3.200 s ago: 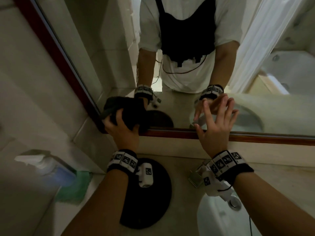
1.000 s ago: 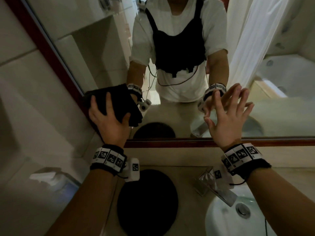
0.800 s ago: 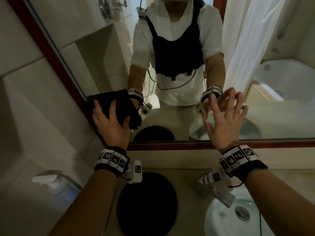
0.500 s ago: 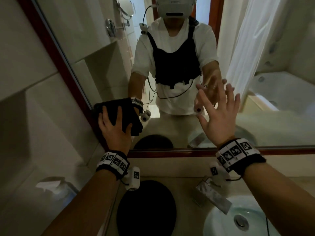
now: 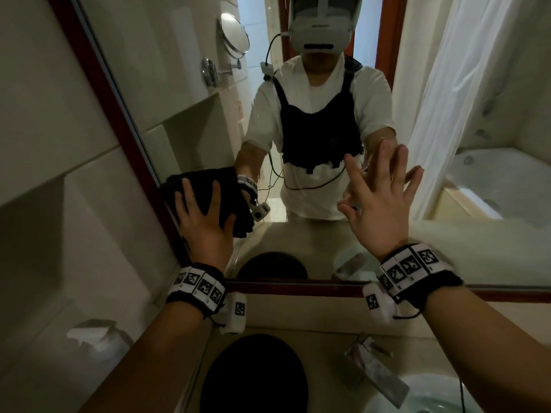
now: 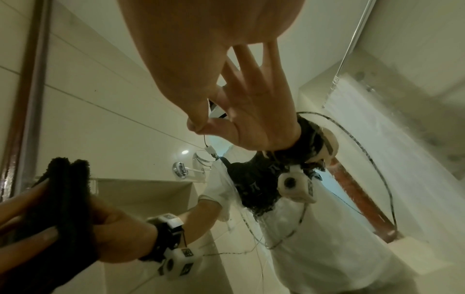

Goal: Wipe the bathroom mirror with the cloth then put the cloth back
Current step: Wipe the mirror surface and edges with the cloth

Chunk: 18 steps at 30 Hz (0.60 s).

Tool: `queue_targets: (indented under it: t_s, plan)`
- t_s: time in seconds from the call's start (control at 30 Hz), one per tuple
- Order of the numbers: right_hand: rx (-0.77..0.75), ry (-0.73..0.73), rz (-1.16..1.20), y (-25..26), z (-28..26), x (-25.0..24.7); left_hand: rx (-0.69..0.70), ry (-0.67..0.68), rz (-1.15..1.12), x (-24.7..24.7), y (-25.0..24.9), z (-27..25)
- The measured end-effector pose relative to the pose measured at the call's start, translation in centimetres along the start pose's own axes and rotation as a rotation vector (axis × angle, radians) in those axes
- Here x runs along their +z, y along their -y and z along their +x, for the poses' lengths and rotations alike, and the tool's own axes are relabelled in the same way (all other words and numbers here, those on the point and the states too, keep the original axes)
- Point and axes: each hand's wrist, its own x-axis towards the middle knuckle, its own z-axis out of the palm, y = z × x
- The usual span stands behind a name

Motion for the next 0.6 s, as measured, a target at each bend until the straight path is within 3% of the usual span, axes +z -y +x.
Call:
queue_targets:
  t_s: [0.27, 0.43, 0.6]
  plan:
    - [-0.009, 0.002, -0.016, -0.1, -0.1, 0.0, 0.146, 0.063, -0.014, 1.5, -11.0, -2.3]
    - [-0.014, -0.002, -0.006, -0.3, -0.2, -0.2, 0.129, 0.059, -0.027, 1.4, -8.1, -1.9]
    - [-0.009, 0.002, -0.003, -0.3, -0.2, -0.1, 0.009, 0.043, -0.042, 0.7, -0.4, -0.5]
